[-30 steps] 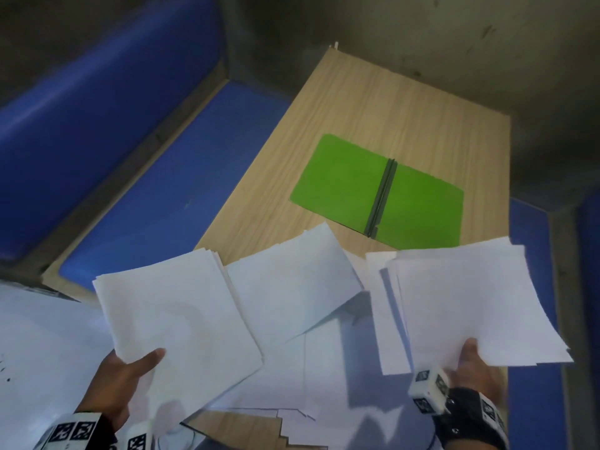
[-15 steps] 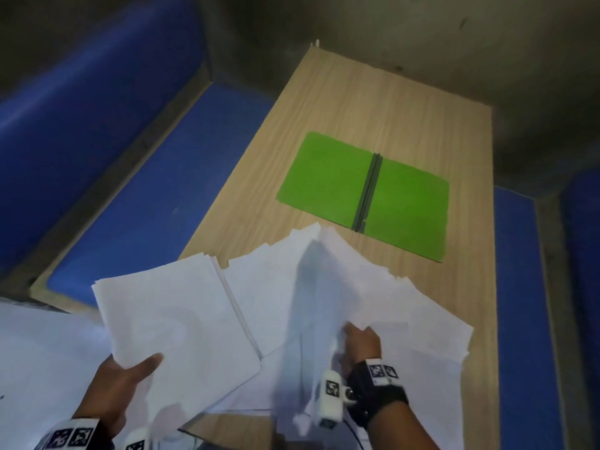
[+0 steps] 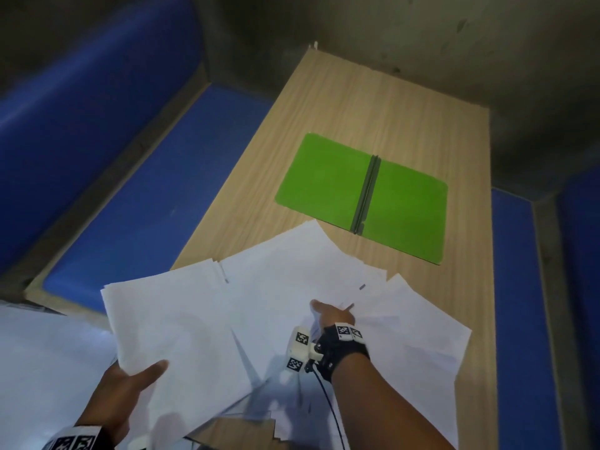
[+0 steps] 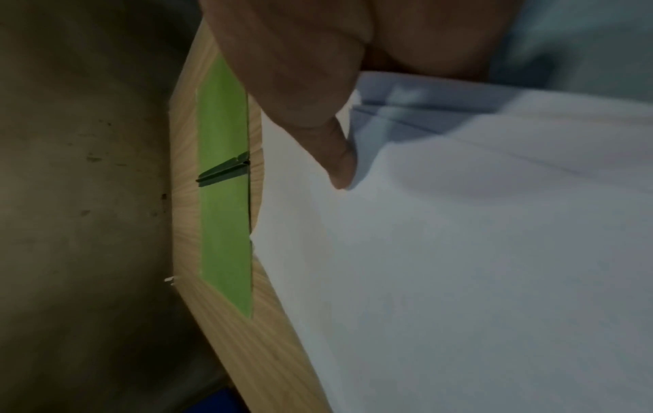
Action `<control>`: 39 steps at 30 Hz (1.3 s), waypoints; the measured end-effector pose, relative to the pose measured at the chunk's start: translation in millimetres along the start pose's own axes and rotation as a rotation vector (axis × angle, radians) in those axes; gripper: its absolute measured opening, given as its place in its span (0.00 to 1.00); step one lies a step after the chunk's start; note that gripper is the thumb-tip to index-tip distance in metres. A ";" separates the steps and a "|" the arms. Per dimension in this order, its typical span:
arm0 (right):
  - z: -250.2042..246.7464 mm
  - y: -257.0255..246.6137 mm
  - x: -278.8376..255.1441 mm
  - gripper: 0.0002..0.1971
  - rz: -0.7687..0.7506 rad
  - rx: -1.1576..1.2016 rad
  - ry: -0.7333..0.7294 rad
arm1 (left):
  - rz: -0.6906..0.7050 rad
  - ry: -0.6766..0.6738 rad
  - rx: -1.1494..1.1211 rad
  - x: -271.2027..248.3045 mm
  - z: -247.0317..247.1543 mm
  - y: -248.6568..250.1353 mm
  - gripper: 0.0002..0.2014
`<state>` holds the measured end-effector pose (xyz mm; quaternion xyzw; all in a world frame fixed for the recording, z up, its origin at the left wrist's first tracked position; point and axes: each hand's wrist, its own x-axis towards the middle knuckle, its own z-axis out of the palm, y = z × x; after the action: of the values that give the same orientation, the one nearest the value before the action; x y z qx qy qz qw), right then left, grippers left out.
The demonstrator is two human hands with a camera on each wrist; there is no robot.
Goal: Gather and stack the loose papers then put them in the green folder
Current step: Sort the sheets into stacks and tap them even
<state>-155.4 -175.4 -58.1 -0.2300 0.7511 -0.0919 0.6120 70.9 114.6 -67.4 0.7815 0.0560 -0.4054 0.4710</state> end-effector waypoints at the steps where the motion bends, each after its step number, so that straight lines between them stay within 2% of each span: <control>1: -2.3 -2.2 3.7 0.39 -0.065 0.004 0.012 | -0.016 -0.004 -0.034 0.8 -5.1 1.9 0.19; 3: -12.7 -13.0 6.1 0.34 -0.215 0.076 0.102 | -0.033 -0.008 -0.101 2.3 -17.3 7.5 0.17; 5: -32.0 -25.4 4.7 0.26 -0.336 0.115 0.154 | -0.037 0.022 -0.116 4.5 -32.2 13.2 0.20; 6: -44.2 -33.6 -2.4 0.25 -0.370 0.127 0.155 | -0.054 0.054 -0.128 4.6 -38.8 14.9 0.21; 8: -68.3 -46.7 -13.5 0.26 -0.397 0.161 0.148 | -0.061 0.124 -0.154 8.5 -52.9 9.8 0.22; 10: -85.6 -54.0 -26.0 0.27 -0.382 0.150 0.132 | -0.059 0.151 -0.151 13.0 -62.0 2.2 0.29; 11: -88.4 -54.6 -33.1 0.28 -0.359 0.147 0.061 | -0.061 0.143 -0.129 14.7 -65.1 -0.3 0.32; 12: -91.6 -52.4 -32.5 0.27 -0.380 0.099 -0.005 | -0.064 0.142 -0.123 13.7 -64.0 0.4 0.30; 14: -85.5 -42.7 -34.8 0.22 -0.391 -0.008 -0.123 | -0.061 0.143 -0.111 7.7 -57.9 4.3 0.20; 16: -68.6 -26.4 -39.1 0.06 -0.413 -0.252 -0.076 | -0.068 0.137 -0.072 8.4 -52.6 1.5 0.21; 17: -57.8 -16.8 -43.5 0.06 -0.452 -0.339 -0.074 | -0.086 0.136 -0.080 6.3 -48.4 1.3 0.21; 19: -33.1 8.2 -44.6 0.04 -0.474 -0.454 -0.190 | -0.112 0.147 -0.129 4.9 -43.3 -2.1 0.21; 21: -11.5 33.8 -35.1 0.09 -0.475 -0.577 -0.225 | -0.127 0.146 -0.141 3.6 -38.5 -3.1 0.21; 24: 10.1 55.9 -26.5 0.13 -0.522 -0.663 -0.143 | -0.109 0.127 -0.126 1.3 -31.7 0.8 0.18; 28: 23.5 59.9 -25.9 0.26 -0.455 -0.505 -0.178 | -0.100 0.146 -0.054 3.6 -28.3 -0.7 0.22; 30: 25.0 56.8 -24.9 0.26 -0.474 -0.518 -0.207 | -0.099 0.160 -0.037 2.8 -29.8 -3.1 0.23; 34: 24.7 32.3 -23.4 0.22 -0.636 -0.796 -0.207 | -0.076 0.152 -0.033 -1.4 -40.6 -0.7 0.20; 36: 24.7 13.4 -18.2 0.23 -0.761 -1.005 -0.117 | -0.057 0.170 -0.031 -2.6 -49.2 -0.3 0.22; 39: 27.4 -11.3 -5.8 0.27 -0.813 -1.369 -0.005 | -0.043 0.210 -0.021 -5.3 -61.0 -2.6 0.21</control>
<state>-125.6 -178.7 -54.6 -0.8111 0.4967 0.1745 0.2549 101.6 165.2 -51.7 0.8133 0.1258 -0.3307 0.4619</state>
